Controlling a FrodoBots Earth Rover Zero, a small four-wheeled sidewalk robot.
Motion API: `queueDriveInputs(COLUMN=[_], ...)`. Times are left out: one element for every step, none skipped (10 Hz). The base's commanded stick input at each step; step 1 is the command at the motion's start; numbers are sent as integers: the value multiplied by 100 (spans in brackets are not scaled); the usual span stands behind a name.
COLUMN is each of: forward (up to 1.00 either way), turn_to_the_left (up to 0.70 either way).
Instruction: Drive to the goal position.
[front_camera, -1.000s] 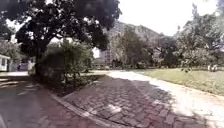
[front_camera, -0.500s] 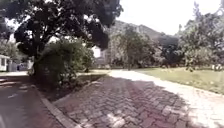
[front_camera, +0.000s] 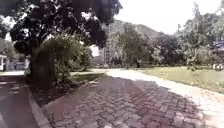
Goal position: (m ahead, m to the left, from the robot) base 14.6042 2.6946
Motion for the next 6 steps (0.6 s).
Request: queueDriveInputs(forward=[70,70,70,70,70,70], turn_to_the_left=[0,0,0,0,0,0])
